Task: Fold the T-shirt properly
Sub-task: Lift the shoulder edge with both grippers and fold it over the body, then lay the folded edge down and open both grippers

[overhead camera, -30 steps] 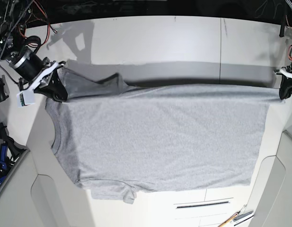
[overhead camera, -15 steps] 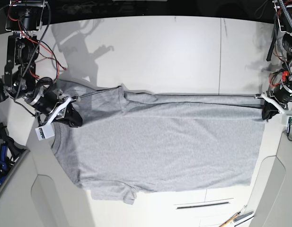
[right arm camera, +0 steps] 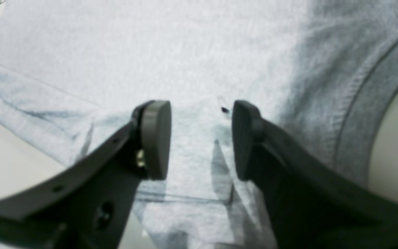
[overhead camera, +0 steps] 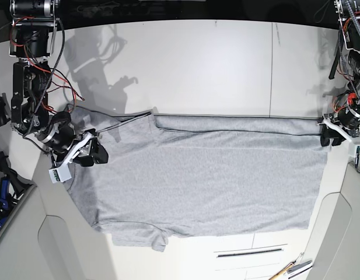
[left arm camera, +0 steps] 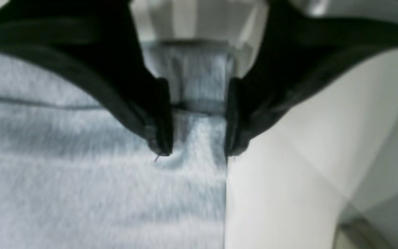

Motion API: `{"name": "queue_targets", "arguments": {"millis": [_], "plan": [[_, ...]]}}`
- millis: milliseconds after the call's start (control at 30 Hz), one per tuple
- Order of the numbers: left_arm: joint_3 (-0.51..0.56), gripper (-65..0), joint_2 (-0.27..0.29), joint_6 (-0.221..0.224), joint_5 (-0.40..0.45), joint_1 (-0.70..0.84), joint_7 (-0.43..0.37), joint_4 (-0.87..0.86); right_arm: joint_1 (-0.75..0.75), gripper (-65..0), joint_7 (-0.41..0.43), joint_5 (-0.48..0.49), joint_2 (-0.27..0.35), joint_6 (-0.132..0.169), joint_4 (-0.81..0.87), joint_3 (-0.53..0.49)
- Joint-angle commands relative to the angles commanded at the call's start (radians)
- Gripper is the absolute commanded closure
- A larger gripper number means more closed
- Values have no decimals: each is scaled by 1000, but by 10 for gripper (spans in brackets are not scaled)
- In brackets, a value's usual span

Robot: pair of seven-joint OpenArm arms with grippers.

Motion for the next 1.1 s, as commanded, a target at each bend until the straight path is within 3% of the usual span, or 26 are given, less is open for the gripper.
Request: {"name": "queue_targets", "arguments": {"millis": [67,133,233,400,533,600,667,900,1100], "plan": [[-7,-282,-5,-2,0,1,32,17,0,-282,-18,3,0,0,13,52],[-38,-282,-6,-31,-16,6,43,35,-1,-282,-61,5,0,0,25,128],[-118,-282,-6,-80,-129,9,119,37,-12,-282,-144,74,0,0,27,269],[-217,-282,-6,-79,-286,8,224,37,-77,-282,-208,175,1,4,27,433],[-224,-324,0,-69,-329,16,316,37,-183,-282,-207,216,5,4,27,444],[-224,-361,3,-17,-333,31,322,37,-240,-282,-200,231,2,4,27,444],[-224,-361,5,1,-344,48,322,37,-281,-282,-180,232,-8,4,27,444],[-224,-361,62,1,-296,56,322,37,-306,-282,-169,233,-52,4,27,443],[-224,-361,129,1,-253,56,321,37,-306,-283,-150,233,-129,3,27,401]]}}
